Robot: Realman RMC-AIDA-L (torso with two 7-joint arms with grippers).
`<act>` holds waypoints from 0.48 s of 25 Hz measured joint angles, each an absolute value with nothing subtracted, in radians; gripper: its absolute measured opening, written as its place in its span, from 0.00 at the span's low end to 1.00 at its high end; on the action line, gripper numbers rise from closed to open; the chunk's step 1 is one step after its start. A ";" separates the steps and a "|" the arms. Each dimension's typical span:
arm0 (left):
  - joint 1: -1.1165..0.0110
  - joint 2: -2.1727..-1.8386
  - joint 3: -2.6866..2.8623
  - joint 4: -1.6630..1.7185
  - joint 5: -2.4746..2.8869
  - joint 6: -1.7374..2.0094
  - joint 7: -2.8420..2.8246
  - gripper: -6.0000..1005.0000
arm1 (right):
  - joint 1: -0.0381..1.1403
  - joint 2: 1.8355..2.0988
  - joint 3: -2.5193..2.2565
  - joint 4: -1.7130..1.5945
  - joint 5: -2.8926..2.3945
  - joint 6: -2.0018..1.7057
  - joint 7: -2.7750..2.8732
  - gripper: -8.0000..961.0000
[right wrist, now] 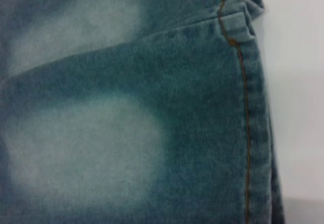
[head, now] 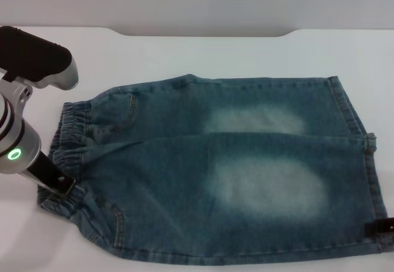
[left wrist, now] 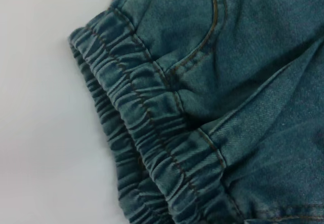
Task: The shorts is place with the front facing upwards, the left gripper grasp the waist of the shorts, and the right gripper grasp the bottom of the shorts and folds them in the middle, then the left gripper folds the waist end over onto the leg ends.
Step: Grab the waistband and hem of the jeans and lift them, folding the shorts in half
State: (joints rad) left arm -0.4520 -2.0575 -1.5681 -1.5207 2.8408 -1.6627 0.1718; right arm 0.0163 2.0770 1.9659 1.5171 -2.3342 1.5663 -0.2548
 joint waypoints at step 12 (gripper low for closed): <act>-0.459 -2.057 -1.572 -1.521 2.841 -1.670 0.172 0.07 | 0.042 2.077 1.962 1.473 -2.320 1.557 -0.260 0.51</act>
